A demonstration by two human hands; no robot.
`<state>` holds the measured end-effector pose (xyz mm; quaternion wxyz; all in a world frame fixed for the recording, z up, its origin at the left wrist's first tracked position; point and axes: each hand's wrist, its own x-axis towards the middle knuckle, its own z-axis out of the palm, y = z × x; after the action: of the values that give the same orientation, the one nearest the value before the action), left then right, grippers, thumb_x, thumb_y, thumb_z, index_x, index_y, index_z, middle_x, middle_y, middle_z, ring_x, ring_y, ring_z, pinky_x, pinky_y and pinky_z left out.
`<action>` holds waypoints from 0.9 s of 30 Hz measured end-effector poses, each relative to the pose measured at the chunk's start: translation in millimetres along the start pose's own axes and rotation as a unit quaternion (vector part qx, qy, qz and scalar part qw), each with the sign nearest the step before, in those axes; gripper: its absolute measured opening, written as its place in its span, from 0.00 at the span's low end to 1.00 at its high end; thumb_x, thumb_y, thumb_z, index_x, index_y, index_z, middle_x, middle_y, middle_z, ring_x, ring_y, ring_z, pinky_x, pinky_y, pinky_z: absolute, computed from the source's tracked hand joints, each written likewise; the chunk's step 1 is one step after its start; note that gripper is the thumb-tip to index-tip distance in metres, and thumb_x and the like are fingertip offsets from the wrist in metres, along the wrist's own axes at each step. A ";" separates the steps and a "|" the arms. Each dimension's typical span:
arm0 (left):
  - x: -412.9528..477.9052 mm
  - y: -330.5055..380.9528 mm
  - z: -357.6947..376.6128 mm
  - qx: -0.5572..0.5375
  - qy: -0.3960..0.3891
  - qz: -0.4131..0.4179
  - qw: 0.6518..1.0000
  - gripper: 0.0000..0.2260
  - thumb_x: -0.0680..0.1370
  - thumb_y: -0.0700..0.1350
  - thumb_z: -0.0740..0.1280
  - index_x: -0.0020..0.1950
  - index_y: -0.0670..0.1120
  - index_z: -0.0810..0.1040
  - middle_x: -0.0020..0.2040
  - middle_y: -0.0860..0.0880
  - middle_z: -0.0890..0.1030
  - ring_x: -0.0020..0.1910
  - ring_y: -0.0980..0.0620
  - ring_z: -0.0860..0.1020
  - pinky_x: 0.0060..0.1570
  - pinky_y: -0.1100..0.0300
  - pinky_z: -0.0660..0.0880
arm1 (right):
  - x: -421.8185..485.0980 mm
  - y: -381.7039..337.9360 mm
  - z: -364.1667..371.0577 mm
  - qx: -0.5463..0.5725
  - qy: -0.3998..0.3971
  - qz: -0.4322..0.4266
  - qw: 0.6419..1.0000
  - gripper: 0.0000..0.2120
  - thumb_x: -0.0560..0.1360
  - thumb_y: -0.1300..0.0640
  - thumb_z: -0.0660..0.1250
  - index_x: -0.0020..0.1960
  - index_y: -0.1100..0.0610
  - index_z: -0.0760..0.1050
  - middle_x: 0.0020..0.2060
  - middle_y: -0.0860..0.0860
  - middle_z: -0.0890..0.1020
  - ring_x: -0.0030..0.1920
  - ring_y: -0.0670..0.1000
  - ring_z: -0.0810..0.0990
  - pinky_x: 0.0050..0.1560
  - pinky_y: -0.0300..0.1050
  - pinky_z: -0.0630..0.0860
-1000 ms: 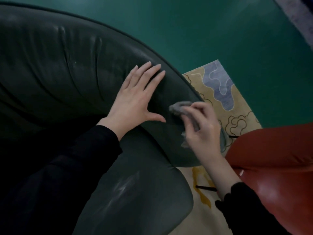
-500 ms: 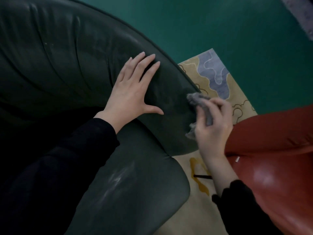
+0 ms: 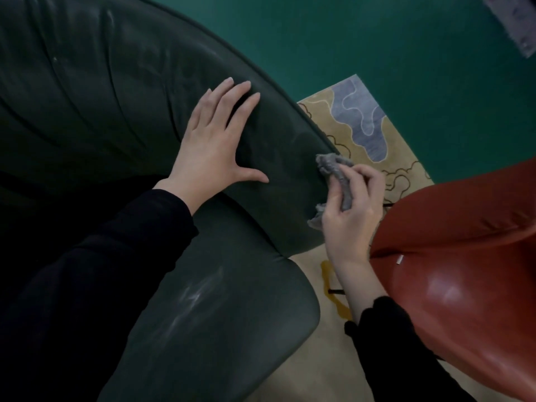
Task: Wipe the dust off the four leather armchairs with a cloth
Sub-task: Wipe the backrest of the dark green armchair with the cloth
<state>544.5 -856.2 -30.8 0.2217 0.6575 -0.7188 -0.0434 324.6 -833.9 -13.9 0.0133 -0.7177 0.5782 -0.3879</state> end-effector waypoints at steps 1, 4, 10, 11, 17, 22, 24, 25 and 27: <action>-0.3 0.2 0.4 0.003 0.002 0.000 1.000 0.52 0.62 0.66 0.74 0.78 0.44 0.58 0.77 0.44 0.58 0.78 0.45 0.52 0.76 0.48 0.45 | -6.9 0.3 -0.6 -0.003 -0.012 -0.005 1.000 0.09 0.75 0.65 0.67 0.54 0.68 0.78 0.49 0.62 0.75 0.53 0.50 0.72 0.59 0.32 0.68; -2.3 0.3 1.8 0.016 0.001 0.004 1.000 0.52 0.63 0.67 0.72 0.78 0.43 0.56 0.78 0.44 0.57 0.78 0.44 0.51 0.76 0.48 0.46 | -38.8 -2.8 -1.1 0.000 -0.094 -0.040 0.995 0.09 0.75 0.63 0.66 0.54 0.66 0.78 0.50 0.59 0.74 0.54 0.46 0.71 0.59 0.31 0.66; -11.0 6.6 1.4 0.038 -0.014 0.016 0.999 0.51 0.66 0.68 0.68 0.79 0.43 0.52 0.80 0.45 0.52 0.79 0.44 0.48 0.76 0.49 0.44 | -41.0 5.4 -22.3 -0.005 -0.021 0.010 1.000 0.10 0.75 0.63 0.65 0.53 0.67 0.78 0.49 0.62 0.75 0.54 0.44 0.69 0.59 0.28 0.65; -13.5 10.5 2.1 0.039 -0.015 0.025 0.999 0.51 0.66 0.68 0.68 0.79 0.43 0.52 0.80 0.45 0.52 0.79 0.44 0.48 0.76 0.50 0.45 | -35.3 10.3 -24.6 -0.010 0.011 0.028 0.999 0.10 0.75 0.64 0.65 0.53 0.68 0.78 0.49 0.63 0.74 0.54 0.44 0.69 0.59 0.28 0.65; -25.2 34.1 18.1 0.040 -0.032 0.076 0.996 0.52 0.65 0.68 0.70 0.80 0.45 0.52 0.80 0.45 0.51 0.79 0.44 0.48 0.77 0.49 0.45 | -41.5 17.9 -11.8 -0.018 0.072 0.096 0.993 0.08 0.76 0.66 0.66 0.53 0.69 0.76 0.49 0.65 0.73 0.54 0.44 0.68 0.59 0.27 0.64; -24.6 37.3 23.9 0.036 -0.016 0.056 0.998 0.52 0.64 0.64 0.74 0.79 0.45 0.54 0.80 0.46 0.53 0.79 0.45 0.49 0.77 0.50 0.45 | -68.4 5.4 -11.3 0.004 -0.021 0.042 0.999 0.10 0.75 0.63 0.65 0.54 0.67 0.78 0.50 0.62 0.74 0.55 0.44 0.69 0.60 0.30 0.66; -24.9 37.1 24.9 0.031 -0.016 0.056 0.998 0.51 0.65 0.64 0.75 0.79 0.46 0.54 0.80 0.46 0.53 0.78 0.45 0.49 0.76 0.51 0.44 | -60.2 4.9 -14.4 0.011 -0.014 0.034 0.999 0.11 0.75 0.63 0.65 0.54 0.68 0.78 0.49 0.62 0.74 0.55 0.44 0.69 0.60 0.29 0.65; -25.1 36.8 25.1 0.030 -0.016 0.057 0.998 0.51 0.65 0.64 0.75 0.79 0.46 0.54 0.80 0.46 0.53 0.79 0.45 0.49 0.76 0.51 0.44 | -51.3 5.4 -14.7 0.008 0.009 0.037 0.999 0.10 0.75 0.63 0.66 0.54 0.68 0.78 0.49 0.63 0.74 0.54 0.44 0.69 0.60 0.29 0.65; -25.3 35.9 24.9 0.028 -0.019 0.060 0.998 0.51 0.65 0.64 0.74 0.79 0.46 0.53 0.80 0.46 0.53 0.79 0.45 0.49 0.77 0.51 0.43 | -32.8 6.9 -12.5 -0.003 0.048 0.042 0.998 0.10 0.75 0.64 0.66 0.54 0.68 0.78 0.49 0.63 0.74 0.54 0.43 0.69 0.60 0.29 0.65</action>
<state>502.8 -832.8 -47.0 0.1918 0.6180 -0.7621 -0.0218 310.7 -803.3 -26.2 0.0000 -0.6729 0.6091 -0.4197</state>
